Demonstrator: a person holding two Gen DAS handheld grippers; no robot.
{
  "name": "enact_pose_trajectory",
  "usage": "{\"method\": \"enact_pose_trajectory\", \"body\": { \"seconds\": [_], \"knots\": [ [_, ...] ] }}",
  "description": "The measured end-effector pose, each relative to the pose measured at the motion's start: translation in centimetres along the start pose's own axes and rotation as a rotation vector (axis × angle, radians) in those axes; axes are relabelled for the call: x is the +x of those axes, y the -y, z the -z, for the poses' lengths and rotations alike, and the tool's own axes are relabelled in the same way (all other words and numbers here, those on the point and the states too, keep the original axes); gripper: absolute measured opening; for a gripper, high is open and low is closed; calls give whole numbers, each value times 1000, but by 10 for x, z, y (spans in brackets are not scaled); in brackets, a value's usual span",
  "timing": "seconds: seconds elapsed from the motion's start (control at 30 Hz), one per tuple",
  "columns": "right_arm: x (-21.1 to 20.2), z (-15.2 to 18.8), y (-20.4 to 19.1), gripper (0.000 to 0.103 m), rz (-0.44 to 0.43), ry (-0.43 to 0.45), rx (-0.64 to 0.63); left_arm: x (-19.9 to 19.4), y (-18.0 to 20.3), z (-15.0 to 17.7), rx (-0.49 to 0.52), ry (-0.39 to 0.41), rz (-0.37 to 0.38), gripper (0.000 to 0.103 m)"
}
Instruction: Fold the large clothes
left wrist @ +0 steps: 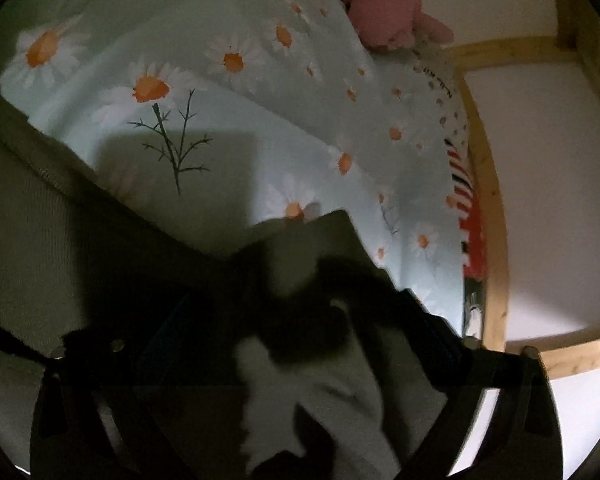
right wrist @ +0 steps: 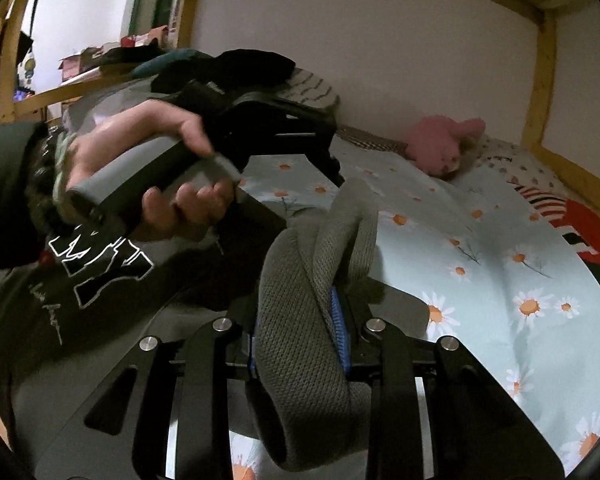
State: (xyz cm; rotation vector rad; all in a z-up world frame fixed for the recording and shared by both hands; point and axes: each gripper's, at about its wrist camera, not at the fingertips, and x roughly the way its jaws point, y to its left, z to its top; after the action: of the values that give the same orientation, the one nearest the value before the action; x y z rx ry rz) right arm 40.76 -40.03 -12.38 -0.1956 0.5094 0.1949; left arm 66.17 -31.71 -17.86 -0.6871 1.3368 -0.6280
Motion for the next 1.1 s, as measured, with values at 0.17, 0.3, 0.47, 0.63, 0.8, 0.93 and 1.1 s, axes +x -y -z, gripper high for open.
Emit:
{"method": "enact_pose_trajectory", "body": {
  "seconds": [0.17,0.3,0.47,0.63,0.8,0.93,1.1],
  "knots": [
    [-4,-4,-3,28,-2,18,-17,2,-3,-4,42,-51,-44,44],
    [-17,-11,-7,28,-2,66,-31,-12,-18,-5,-62,-21,43,97],
    [-28,-18,-2,28,4,102,1,-24,-16,16,-81,-7,99,97],
    [-30,-23,3,28,14,114,28,-56,-25,55,-147,67,138,97],
    [-43,-27,-10,28,-45,139,-7,-35,-25,63,-234,-72,361,97],
    [-48,-28,-26,28,-69,129,-63,-50,-8,43,-168,-5,350,86],
    [-42,-33,-31,29,-51,105,-69,-92,6,41,-35,48,303,18]
  ]
}}
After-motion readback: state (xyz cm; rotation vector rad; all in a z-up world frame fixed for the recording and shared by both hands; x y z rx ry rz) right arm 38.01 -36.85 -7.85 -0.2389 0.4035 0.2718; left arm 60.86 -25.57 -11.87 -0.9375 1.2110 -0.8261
